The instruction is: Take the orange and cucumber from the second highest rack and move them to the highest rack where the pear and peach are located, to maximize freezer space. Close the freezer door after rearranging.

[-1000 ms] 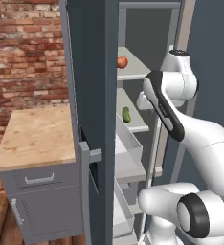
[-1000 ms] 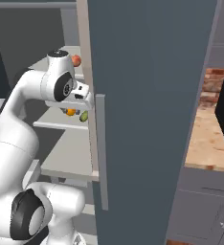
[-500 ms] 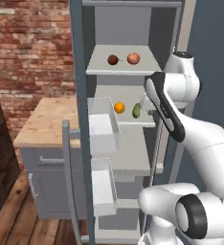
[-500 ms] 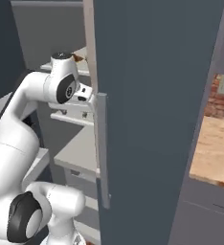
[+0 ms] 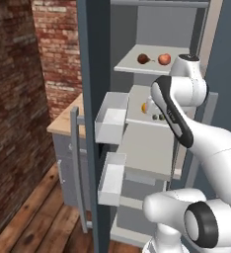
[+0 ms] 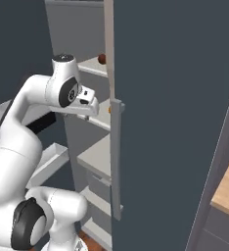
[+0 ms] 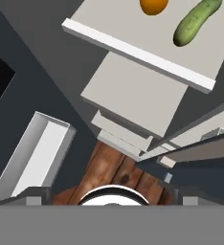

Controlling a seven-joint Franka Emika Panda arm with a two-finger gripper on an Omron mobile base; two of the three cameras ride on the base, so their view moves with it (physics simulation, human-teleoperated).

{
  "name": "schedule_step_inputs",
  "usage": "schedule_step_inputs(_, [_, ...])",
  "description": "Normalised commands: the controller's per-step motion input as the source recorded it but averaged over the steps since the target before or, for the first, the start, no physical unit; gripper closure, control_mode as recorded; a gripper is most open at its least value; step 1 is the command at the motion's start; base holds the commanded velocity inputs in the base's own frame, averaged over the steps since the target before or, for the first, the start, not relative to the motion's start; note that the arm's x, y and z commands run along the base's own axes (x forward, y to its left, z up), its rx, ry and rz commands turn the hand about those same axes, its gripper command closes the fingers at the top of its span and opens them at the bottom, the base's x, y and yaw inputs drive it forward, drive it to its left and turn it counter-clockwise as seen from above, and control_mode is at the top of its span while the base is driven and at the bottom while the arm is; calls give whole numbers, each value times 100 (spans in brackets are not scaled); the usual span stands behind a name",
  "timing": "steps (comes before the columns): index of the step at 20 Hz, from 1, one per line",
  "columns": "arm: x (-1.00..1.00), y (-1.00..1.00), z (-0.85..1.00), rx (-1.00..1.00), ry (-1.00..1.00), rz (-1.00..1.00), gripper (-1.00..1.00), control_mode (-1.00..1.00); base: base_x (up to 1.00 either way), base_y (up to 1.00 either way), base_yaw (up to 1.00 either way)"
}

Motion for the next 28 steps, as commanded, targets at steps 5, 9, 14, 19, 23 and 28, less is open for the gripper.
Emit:
schedule_step_inputs(5, [0, 0, 0, 0, 0, 0, -100, 100, 4, 3, 1])
schedule_step_inputs(9, [0, 0, 0, 0, 0, 0, -100, 100, 24, 0, -5])
schedule_step_inputs(14, [0, 0, 0, 0, 0, 0, -100, 100, 54, 0, -5])
schedule_step_inputs(19, [0, 0, 0, 0, 0, 0, -100, 100, 54, 8, 0])
schedule_step_inputs(23, [0, 0, 0, 0, 0, 0, -100, 100, 44, 24, 0])
schedule_step_inputs(28, [0, 0, 0, 0, 0, 0, -100, 100, 57, 40, 0])
